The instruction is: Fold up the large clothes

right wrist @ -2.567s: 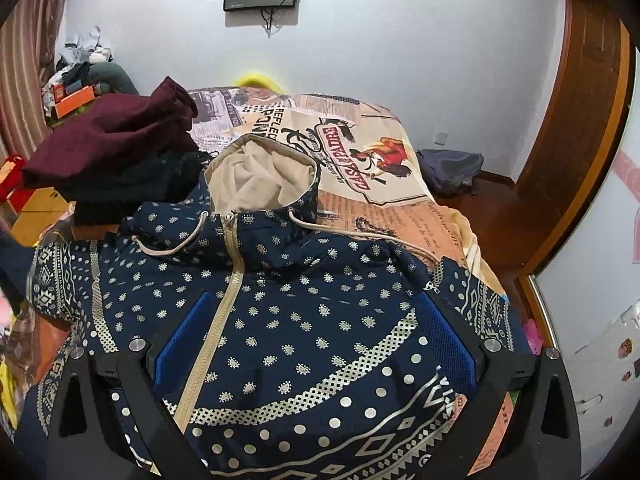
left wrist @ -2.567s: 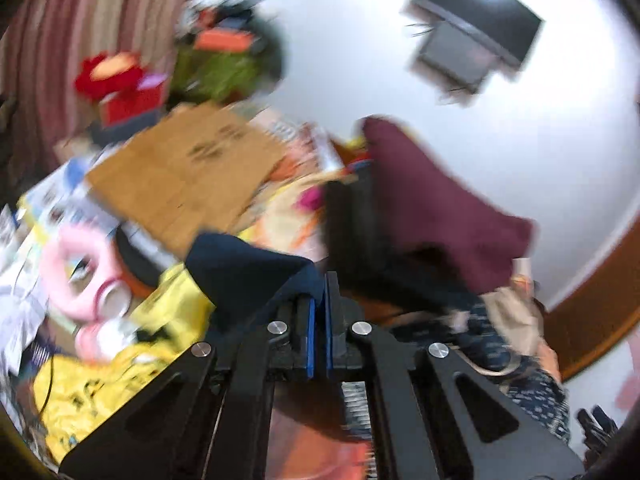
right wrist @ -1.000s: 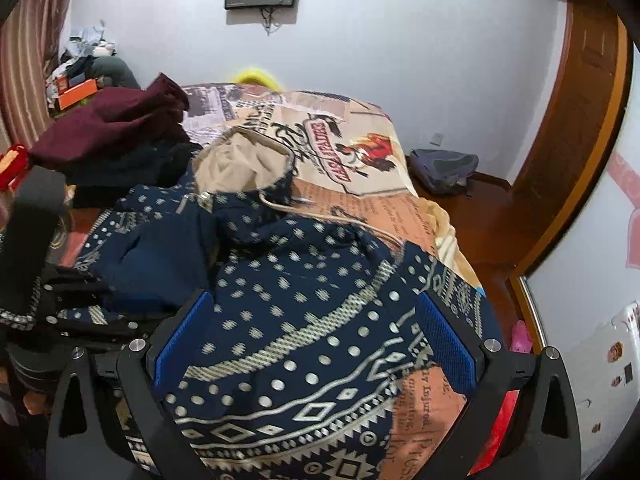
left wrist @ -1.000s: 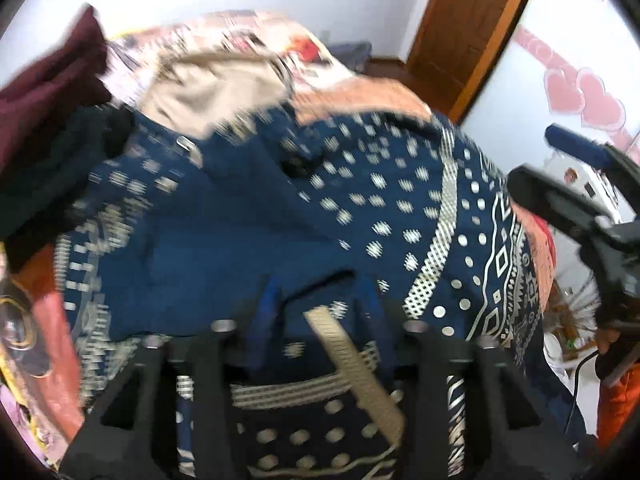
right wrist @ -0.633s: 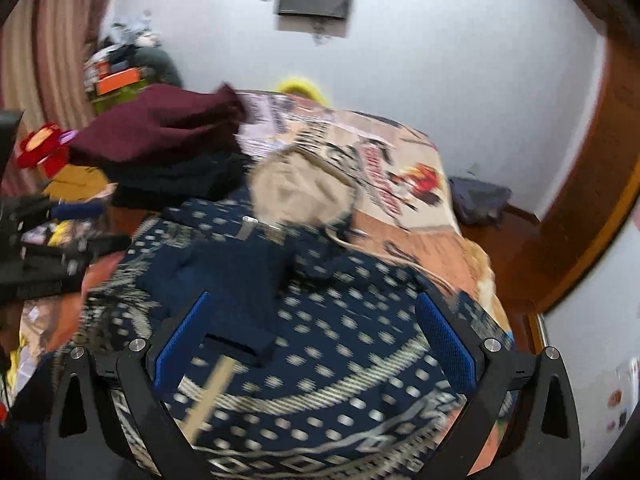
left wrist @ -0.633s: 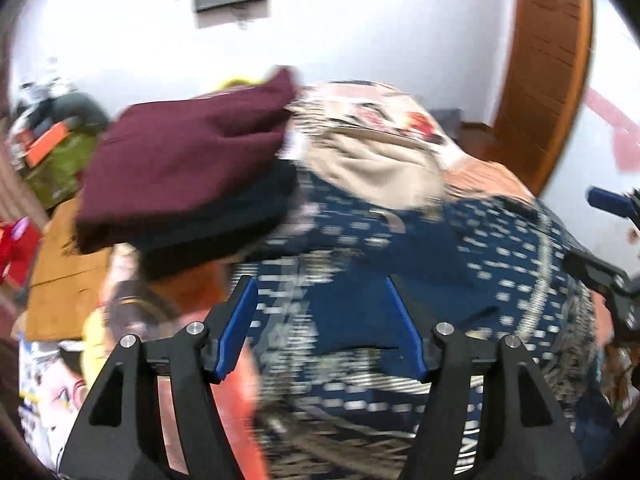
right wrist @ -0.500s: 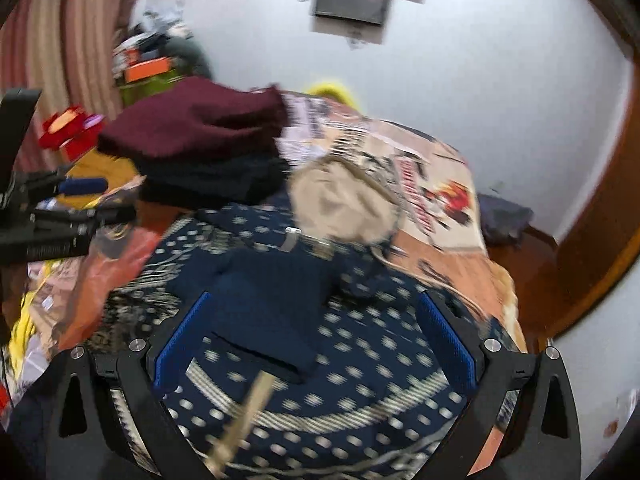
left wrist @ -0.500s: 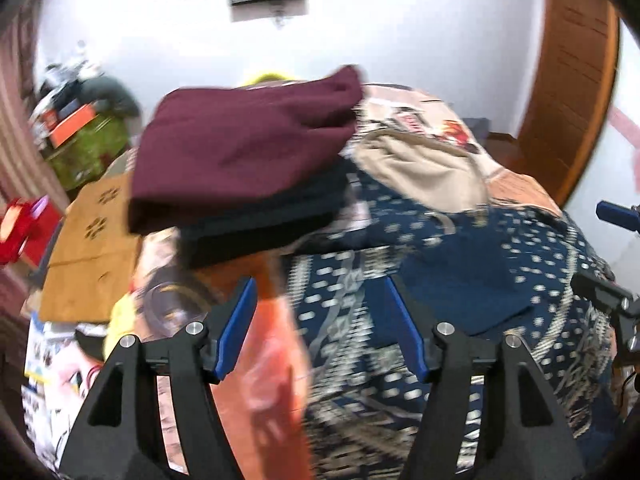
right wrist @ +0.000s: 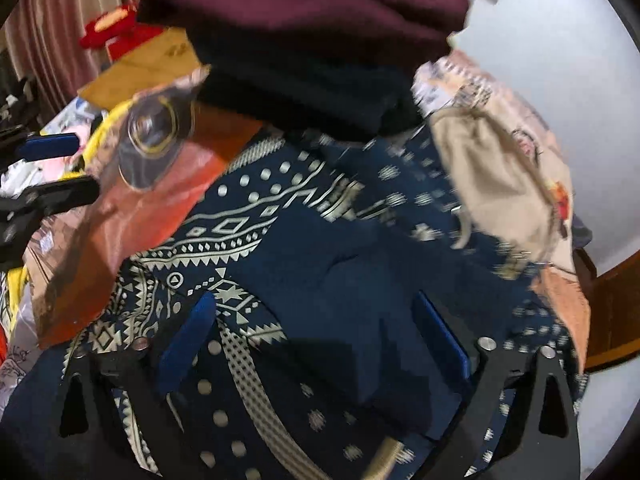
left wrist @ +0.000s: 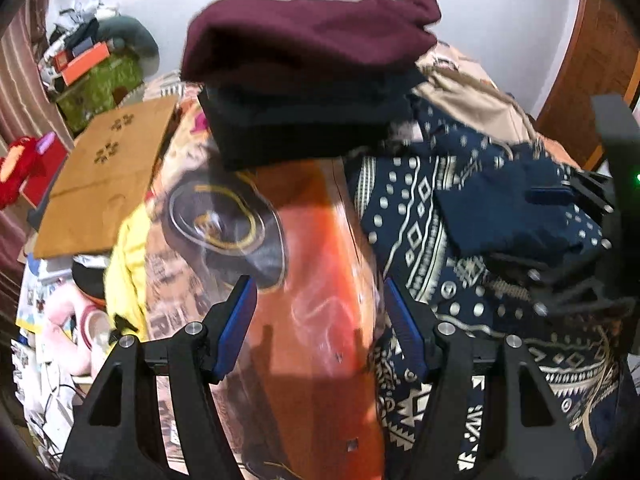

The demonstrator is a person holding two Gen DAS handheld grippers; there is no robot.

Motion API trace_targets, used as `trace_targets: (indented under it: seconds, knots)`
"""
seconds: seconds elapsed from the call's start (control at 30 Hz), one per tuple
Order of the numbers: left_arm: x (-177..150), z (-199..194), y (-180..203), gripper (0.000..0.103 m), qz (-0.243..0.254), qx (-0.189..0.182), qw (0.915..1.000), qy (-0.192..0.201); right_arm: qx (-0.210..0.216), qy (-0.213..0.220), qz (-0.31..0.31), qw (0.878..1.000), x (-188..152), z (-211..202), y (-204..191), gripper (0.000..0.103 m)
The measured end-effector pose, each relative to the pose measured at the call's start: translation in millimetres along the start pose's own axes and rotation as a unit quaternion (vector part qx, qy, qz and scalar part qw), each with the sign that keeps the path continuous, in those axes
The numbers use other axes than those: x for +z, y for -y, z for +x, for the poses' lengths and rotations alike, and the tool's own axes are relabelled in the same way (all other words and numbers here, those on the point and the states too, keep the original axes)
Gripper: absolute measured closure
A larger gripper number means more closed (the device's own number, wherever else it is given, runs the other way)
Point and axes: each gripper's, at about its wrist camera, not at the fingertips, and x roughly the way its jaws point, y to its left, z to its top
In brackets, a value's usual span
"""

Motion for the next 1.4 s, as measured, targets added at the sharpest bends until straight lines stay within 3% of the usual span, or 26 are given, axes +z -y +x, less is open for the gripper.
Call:
trace_targets:
  seconds: [0.17,0.3,0.37,0.4,0.43,0.6,0.73,0.93,1.1,1.23,1.4]
  knots:
    - [-13,17,3,0.038,-0.002,-0.018,0.9994,-0.028,0.018,-0.034,0.001,0.999,-1,23,-4,0.028]
    - [-20,27,9,0.038,-0.007,-0.037,0.9982,-0.047,0.052,-0.037,0.017,0.998,-5,26,-1,0.049]
    - [-23,30,15,0.038,-0.004,-0.041,0.9977,-0.054,0.048,-0.031,0.022,0.998,-8,23,1,0.062]
    - [-24,32,18,0.038,-0.001,-0.04,0.9975,-0.058,0.043,-0.029,0.023,0.998,-8,23,2,0.08]
    - [-25,35,21,0.038,0.002,-0.037,0.9974,-0.061,0.032,-0.028,0.027,0.999,-10,22,3,0.091]
    - [-26,44,33,0.038,0.011,-0.025,0.9971,-0.071,0.044,0.0,0.059,0.997,-16,6,15,0.093]
    - [-23,46,40,0.038,0.016,-0.014,0.9974,-0.069,0.044,0.061,0.093,0.993,-20,-36,33,0.093]
    - [-14,44,42,0.038,0.002,-0.014,0.9979,-0.063,0.043,0.156,0.157,0.974,-31,-115,82,0.093]
    - [-6,45,40,0.038,-0.006,-0.001,0.9986,-0.053,0.008,0.214,0.199,0.957,-47,-162,120,0.093]
    - [-2,49,32,0.038,-0.03,0.016,0.998,-0.053,-0.015,0.232,0.239,0.943,-69,-180,141,0.093]
    - [-4,48,28,0.038,-0.039,0.021,0.9977,-0.052,-0.031,0.209,0.287,0.934,-104,-172,163,0.093]
